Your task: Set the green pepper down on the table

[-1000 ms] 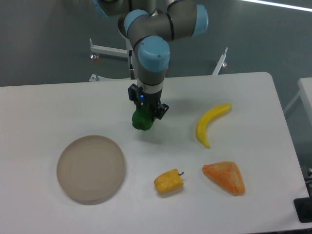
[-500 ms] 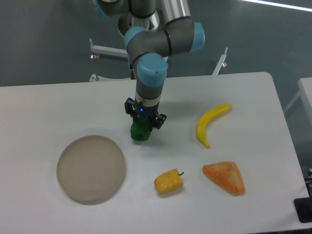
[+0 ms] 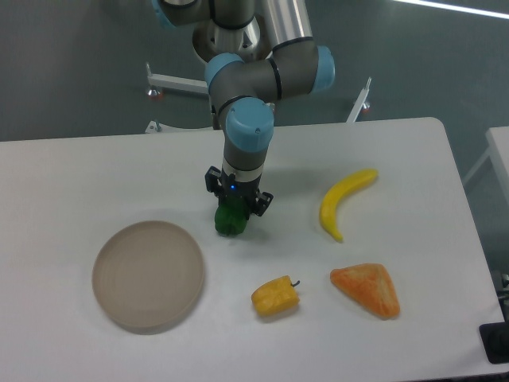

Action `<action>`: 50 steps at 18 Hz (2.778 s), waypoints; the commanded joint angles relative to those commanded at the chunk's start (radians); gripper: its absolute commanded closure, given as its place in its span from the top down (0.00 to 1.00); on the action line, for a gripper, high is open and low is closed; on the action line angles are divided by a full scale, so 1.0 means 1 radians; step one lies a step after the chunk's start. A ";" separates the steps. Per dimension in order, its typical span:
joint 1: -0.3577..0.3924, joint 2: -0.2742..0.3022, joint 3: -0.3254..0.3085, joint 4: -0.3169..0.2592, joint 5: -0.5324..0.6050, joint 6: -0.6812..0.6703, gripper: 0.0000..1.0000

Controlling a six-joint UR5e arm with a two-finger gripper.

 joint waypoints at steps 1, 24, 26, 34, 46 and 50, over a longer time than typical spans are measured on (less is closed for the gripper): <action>0.000 -0.002 0.000 0.000 0.000 0.000 0.42; 0.021 0.009 0.021 -0.003 0.003 0.011 1.00; 0.038 0.011 0.032 -0.003 0.005 0.012 1.00; 0.150 0.048 0.092 -0.015 0.020 0.130 1.00; 0.198 -0.140 0.400 -0.015 0.081 0.367 1.00; 0.195 -0.166 0.430 -0.011 0.141 0.393 1.00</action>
